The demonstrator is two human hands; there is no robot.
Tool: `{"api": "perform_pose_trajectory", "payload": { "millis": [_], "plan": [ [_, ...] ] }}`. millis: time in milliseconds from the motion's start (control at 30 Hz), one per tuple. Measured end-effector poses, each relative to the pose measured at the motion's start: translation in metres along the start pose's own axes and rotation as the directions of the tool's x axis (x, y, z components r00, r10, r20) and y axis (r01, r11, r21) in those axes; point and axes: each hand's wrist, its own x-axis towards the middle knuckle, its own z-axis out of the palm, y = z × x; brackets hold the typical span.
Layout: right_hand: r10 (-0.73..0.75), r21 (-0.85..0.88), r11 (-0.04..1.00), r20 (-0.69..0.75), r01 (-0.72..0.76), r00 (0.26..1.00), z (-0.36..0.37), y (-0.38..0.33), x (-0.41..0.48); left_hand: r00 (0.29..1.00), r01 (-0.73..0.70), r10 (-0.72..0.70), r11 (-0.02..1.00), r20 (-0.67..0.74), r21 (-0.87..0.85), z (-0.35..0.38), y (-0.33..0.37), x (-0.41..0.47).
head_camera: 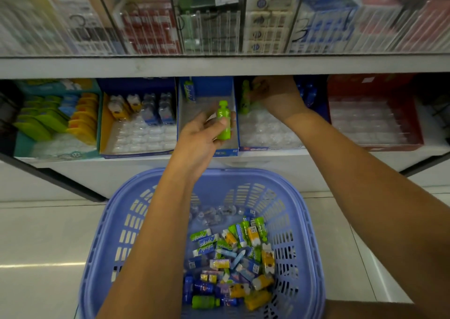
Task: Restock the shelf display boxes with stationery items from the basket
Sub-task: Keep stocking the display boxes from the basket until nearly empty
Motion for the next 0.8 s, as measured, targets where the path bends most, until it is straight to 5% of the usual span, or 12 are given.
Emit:
{"api": "perform_pose_trajectory", "payload": {
  "millis": [67, 167, 233, 333, 400, 433, 500, 633, 700, 800],
  "plan": [
    [0.014, 0.201, 0.98, -0.07, 0.0, 0.997, -0.008, -0.002, -0.015, 0.999, -0.032, 0.031, 0.998, 0.019, 0.052, 0.001, -0.003, -0.002],
    [-0.151, 0.563, 0.826, 0.228, -0.003, 0.962, -0.022, -0.007, -0.046, 0.992, -0.005, 0.008, 1.0, 0.124, -0.03, 0.007, -0.006, -0.003],
    [-0.231, 0.56, 0.829, 0.327, 0.009, 0.916, -0.03, -0.006, -0.058, 0.981, 0.028, -0.009, 0.995, 0.191, -0.101, 0.016, -0.007, -0.002],
    [-0.184, 0.539, 0.842, 0.252, 0.02, 0.95, -0.04, 0.003, -0.056, 0.984, 0.059, -0.032, 0.987, 0.177, -0.151, 0.031, -0.008, 0.0],
    [-0.08, 0.605, 0.795, 0.149, -0.027, 0.986, -0.043, 0.012, -0.049, 0.998, 0.011, -0.016, 0.996, 0.054, 0.093, 0.04, -0.014, 0.005],
    [-0.01, 0.634, 0.772, 0.081, -0.043, 0.997, -0.042, 0.016, -0.044, 1.0, -0.03, 0.027, 0.942, 0.015, 0.336, 0.044, -0.019, 0.006],
    [0.08, 0.573, 0.82, -0.08, -0.02, 0.994, -0.036, 0.023, -0.032, 0.991, -0.137, 0.087, 0.664, 0.105, 0.735, 0.051, -0.031, 0.004],
    [0.049, 0.388, 0.921, -0.197, 0.032, 0.979, -0.016, 0.026, -0.009, 0.942, -0.332, -0.018, 0.065, 0.334, 0.941, 0.055, -0.06, -0.004],
    [0.007, 0.365, 0.929, -0.18, 0.061, 0.984, -0.006, 0.028, 0.0, 0.934, -0.356, -0.022, -0.025, 0.356, 0.934, 0.051, -0.066, -0.004],
    [-0.028, 0.374, 0.925, -0.12, 0.072, 0.992, 0.003, 0.034, 0.007, 0.92, -0.393, -0.007, -0.009, 0.393, 0.92, 0.045, -0.068, -0.004]
  ]
}}
